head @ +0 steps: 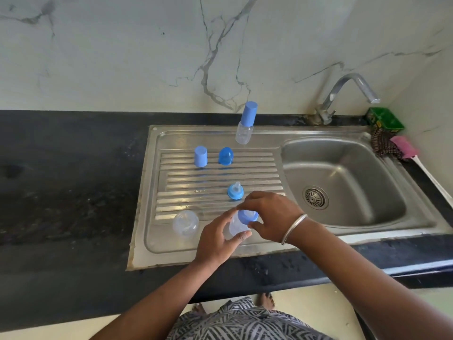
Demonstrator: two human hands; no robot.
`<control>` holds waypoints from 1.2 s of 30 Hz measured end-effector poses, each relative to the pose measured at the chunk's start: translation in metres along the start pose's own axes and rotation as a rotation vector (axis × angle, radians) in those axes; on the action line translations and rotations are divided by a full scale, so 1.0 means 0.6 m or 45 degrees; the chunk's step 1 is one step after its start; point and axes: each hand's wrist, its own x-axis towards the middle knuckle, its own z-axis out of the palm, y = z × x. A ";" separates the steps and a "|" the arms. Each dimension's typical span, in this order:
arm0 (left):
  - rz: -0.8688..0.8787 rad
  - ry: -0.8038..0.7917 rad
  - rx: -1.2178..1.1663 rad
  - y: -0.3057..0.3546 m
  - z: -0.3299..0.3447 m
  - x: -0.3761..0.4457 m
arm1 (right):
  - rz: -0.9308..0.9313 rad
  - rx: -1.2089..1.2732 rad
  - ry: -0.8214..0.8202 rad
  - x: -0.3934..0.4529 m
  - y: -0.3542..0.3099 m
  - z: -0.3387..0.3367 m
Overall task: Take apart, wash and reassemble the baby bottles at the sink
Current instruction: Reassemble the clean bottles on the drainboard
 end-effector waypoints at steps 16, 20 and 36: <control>0.078 0.008 0.004 0.009 -0.005 -0.003 | 0.368 -0.153 0.001 0.019 -0.021 0.007; 0.066 -0.001 0.000 -0.009 0.002 -0.001 | 0.189 -0.080 -0.046 0.009 -0.023 0.010; 0.007 -0.038 -0.001 -0.013 0.007 0.002 | 0.187 0.062 -0.050 0.008 -0.017 0.014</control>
